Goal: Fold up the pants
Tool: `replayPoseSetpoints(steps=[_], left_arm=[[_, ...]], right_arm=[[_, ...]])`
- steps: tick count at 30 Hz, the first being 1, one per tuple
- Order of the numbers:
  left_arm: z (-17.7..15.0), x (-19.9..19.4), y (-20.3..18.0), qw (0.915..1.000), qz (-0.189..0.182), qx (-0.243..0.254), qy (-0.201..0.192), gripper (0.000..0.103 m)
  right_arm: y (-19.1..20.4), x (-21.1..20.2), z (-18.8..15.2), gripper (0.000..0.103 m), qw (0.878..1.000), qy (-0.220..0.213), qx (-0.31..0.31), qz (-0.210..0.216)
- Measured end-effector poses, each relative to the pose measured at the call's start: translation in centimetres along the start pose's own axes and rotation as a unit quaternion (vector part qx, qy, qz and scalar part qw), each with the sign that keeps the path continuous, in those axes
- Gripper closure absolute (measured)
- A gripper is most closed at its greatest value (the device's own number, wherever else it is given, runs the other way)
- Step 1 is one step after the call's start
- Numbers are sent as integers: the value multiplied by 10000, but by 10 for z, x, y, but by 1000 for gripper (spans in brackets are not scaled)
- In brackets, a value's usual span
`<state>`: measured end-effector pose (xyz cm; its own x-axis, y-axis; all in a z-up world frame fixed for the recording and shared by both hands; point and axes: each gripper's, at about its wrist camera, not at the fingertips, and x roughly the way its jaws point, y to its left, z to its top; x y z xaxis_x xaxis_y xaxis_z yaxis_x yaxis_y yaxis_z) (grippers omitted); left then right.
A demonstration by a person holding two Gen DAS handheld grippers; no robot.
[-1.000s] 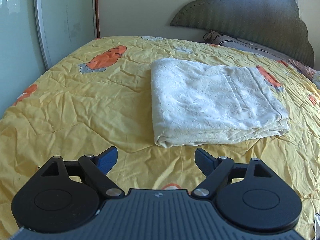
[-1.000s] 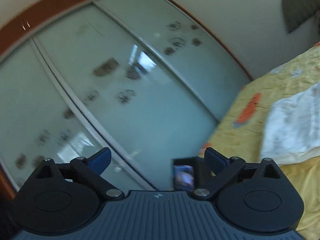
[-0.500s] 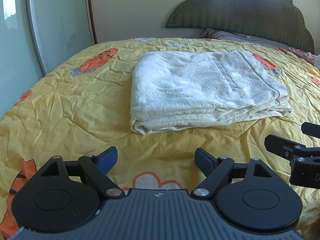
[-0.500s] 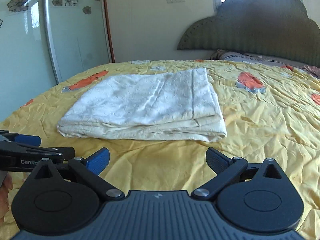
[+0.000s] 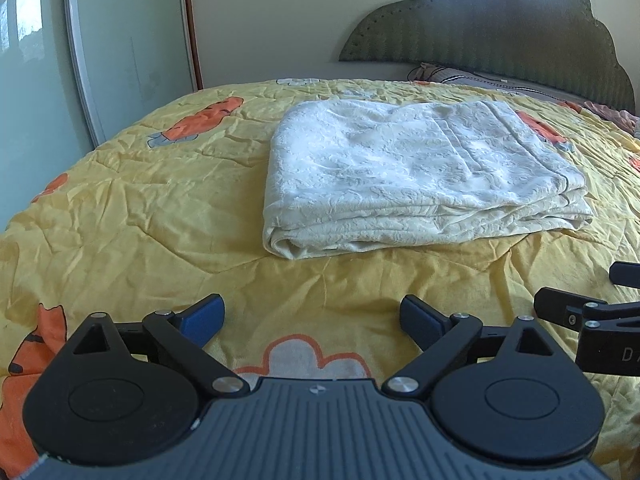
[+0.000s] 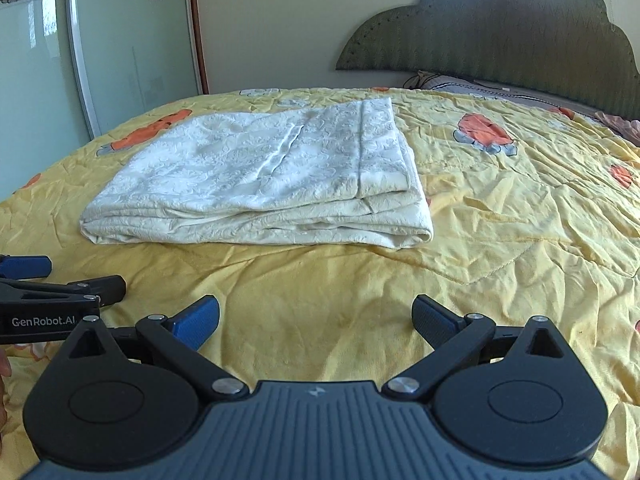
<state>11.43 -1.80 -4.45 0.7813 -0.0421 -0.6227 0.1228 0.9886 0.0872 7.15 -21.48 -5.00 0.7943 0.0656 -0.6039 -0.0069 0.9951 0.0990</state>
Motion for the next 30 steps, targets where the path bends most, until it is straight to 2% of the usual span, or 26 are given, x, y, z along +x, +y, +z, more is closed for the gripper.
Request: replayPoseSetpoints(steps=[9,15,20,30], left_arm=[[-2,0,1,9999,-69,-75,-9,5],[-3,-3,1,9996,-255,-52,-74,5],[-3,-1,0,9998,-219,-25,-3,1],[-3,1,2,9996,-232,-124,48,0]], right_arm=[[2,3,-1,0,9999,100,-51,-62],[2,3,0,0,9999,114,-56,-106],[3,3,-1,0,9998,115,-73,-127],[2,3,-1,0,9998,117,-93,-121]])
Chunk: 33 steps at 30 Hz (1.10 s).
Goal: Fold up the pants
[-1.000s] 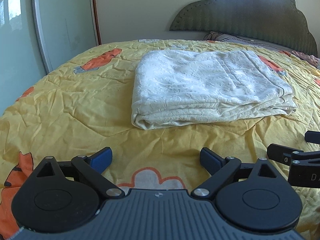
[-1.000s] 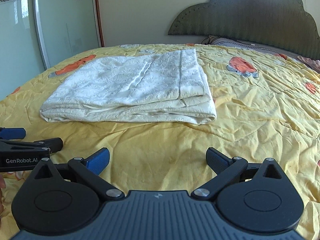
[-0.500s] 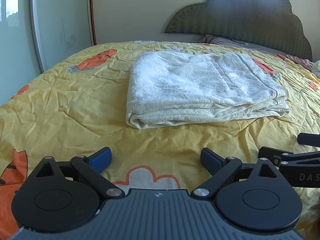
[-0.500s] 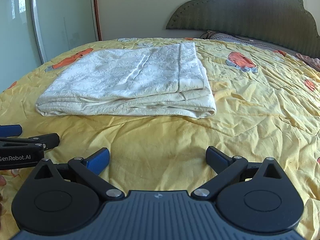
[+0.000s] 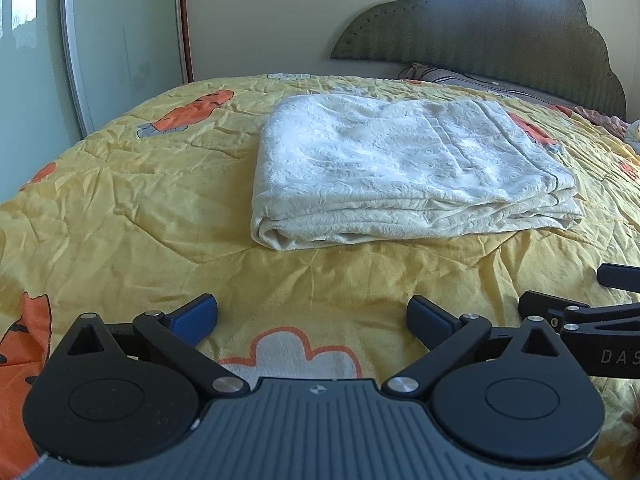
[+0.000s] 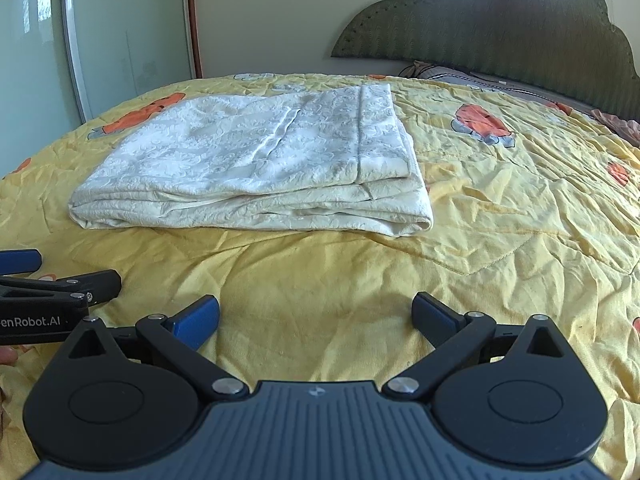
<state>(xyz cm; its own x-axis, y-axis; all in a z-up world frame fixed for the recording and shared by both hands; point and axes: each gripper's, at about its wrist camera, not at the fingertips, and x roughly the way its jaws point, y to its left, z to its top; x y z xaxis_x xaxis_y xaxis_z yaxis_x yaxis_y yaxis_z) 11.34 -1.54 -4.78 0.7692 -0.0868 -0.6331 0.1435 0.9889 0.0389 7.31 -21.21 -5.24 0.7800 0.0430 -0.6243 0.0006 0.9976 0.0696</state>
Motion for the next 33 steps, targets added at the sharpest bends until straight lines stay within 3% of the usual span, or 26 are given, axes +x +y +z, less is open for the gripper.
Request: replayPoseSetpoints(steps=[33], left_arm=[[-1,0,2,9998,141,-127,8,0]], right_arm=[[0,0,0,0,9997,-6,127,-216]])
